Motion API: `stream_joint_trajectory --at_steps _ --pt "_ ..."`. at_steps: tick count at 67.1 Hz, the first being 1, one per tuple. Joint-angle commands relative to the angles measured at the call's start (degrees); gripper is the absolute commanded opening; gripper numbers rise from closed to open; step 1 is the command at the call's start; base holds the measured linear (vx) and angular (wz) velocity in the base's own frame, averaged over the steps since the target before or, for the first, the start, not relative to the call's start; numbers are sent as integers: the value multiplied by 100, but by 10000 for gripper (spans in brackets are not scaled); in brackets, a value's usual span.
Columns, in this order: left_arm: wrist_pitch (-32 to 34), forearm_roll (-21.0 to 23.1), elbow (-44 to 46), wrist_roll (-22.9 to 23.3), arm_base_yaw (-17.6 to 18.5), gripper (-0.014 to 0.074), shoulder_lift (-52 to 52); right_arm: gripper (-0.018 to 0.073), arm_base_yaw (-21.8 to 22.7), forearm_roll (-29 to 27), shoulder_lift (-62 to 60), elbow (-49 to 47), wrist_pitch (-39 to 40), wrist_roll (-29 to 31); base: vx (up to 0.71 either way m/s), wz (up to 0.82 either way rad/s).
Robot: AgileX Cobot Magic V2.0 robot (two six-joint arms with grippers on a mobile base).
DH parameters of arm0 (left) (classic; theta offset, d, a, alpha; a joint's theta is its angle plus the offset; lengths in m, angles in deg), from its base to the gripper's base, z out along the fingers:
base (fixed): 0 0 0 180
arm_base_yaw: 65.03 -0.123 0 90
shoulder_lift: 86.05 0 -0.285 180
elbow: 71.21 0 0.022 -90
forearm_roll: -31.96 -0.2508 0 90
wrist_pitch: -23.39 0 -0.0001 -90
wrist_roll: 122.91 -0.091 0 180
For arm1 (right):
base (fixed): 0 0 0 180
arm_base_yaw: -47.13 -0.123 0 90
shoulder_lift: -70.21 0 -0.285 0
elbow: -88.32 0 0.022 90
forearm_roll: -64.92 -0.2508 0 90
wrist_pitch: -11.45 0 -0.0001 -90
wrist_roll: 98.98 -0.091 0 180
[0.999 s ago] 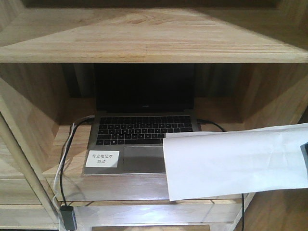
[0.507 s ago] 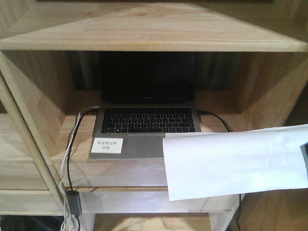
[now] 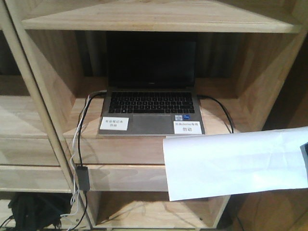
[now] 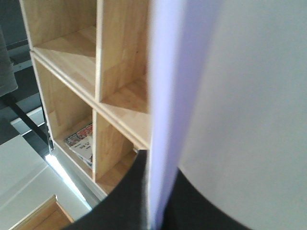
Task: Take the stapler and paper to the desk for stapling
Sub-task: 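Drive the base away from the shelf toward the wooden desk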
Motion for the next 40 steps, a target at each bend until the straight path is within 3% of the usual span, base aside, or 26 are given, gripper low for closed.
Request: stream_joint_trajectory --at_steps 1,26,40 --pt "658 -7 149 13 19 -6 95 -6 1 -96 27 143 308 32 -18 1" --pt "658 -7 149 13 19 -6 95 -6 1 -96 27 143 308 32 -18 2" --pt "658 -7 149 13 19 -6 95 -6 1 -96 27 143 308 32 -10 26"
